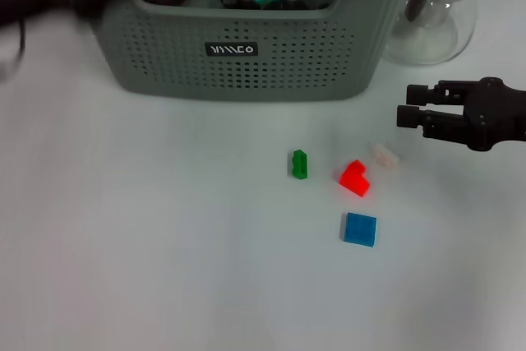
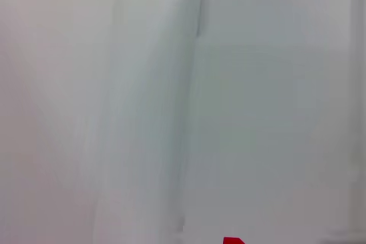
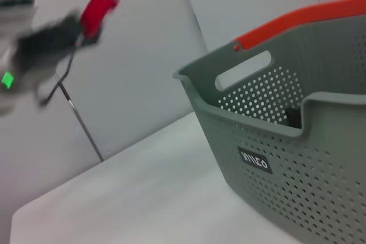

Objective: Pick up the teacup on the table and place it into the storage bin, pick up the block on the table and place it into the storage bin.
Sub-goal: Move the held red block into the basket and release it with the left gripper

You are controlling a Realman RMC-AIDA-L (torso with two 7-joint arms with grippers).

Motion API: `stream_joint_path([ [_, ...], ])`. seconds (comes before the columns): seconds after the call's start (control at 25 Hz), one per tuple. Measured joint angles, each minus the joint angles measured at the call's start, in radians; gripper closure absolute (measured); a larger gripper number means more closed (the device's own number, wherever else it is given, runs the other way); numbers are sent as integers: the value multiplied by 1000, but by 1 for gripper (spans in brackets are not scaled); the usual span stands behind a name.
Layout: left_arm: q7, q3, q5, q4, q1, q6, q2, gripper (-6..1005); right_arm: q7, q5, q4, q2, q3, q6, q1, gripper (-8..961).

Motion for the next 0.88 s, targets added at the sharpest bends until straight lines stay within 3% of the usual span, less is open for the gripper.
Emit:
stream_joint_path([
  [0.08, -126, 50, 12, 56, -84, -121, 25, 780, 0, 0, 0, 2, 0, 0, 3, 452],
  [0.2, -304, 240, 50, 69, -201, -380, 83, 767, -2, 0, 0, 6, -1, 1, 7, 451],
  [0.32, -438, 455, 132, 65, -267, -647, 102, 754, -3, 2, 2, 9, -1, 1, 8, 453],
  [0.48, -577, 696, 301, 34, -325, -936, 80, 737, -23, 5, 4, 16, -2, 1, 10, 453],
  [0.56, -634, 750, 384, -2, -353, -1021, 60, 729, -35, 6, 7, 18, -1, 1, 11, 454],
  [0.68, -711, 770, 483, -73, -401, -1110, 43, 716, -85, 21, 15, 22, 6, -13, 10, 454],
  [0.88, -743, 766, 519, -147, -449, -1159, 37, 695, -307, 158, 86, 24, 10, -107, -25, 454],
])
